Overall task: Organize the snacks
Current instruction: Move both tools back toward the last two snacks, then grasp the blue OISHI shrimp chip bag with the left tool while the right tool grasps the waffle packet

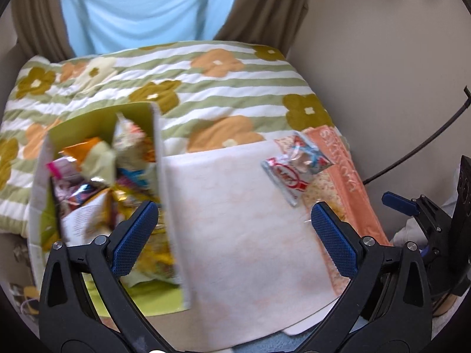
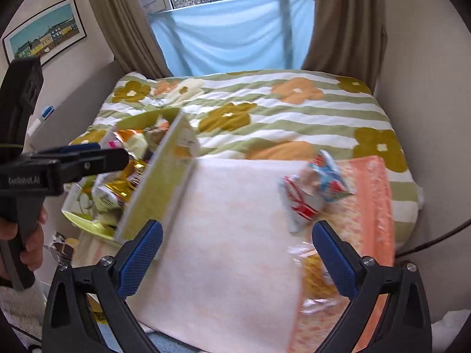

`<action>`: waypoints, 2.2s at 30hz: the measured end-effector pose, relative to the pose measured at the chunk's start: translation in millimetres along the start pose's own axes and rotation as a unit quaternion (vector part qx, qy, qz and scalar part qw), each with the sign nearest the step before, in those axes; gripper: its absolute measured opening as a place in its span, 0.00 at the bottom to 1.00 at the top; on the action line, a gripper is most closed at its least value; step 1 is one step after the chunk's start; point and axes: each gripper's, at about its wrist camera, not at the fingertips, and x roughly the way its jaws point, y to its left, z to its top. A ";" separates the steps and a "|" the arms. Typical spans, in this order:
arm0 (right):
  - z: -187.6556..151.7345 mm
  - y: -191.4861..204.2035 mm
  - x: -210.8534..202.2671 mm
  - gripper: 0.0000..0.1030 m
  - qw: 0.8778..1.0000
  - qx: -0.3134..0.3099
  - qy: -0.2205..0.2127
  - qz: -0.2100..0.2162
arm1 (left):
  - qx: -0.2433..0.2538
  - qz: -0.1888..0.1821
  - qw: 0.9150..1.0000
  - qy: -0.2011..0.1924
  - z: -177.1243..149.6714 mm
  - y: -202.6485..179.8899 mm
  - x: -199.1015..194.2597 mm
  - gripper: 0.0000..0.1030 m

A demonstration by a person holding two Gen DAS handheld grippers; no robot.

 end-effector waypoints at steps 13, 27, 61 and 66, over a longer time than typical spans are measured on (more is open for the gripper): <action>-39.2 -93.6 29.1 0.98 0.996 -0.020 0.071 -0.042 | 0.157 -0.017 0.983 0.088 33.7 -109.6 126.7 1.00; -69.8 -101.4 108.0 0.98 0.985 -0.048 0.151 -0.066 | 0.286 -0.038 0.935 0.204 44.0 -143.4 277.9 1.00; -101.6 -105.0 157.0 0.81 0.979 -0.070 0.185 -0.053 | 0.168 -0.024 0.959 0.226 14.9 -75.8 254.8 0.58; -96.5 -111.4 151.3 0.71 0.981 -0.059 0.178 -0.054 | 0.139 -0.018 0.965 0.222 2.8 -64.8 238.5 0.58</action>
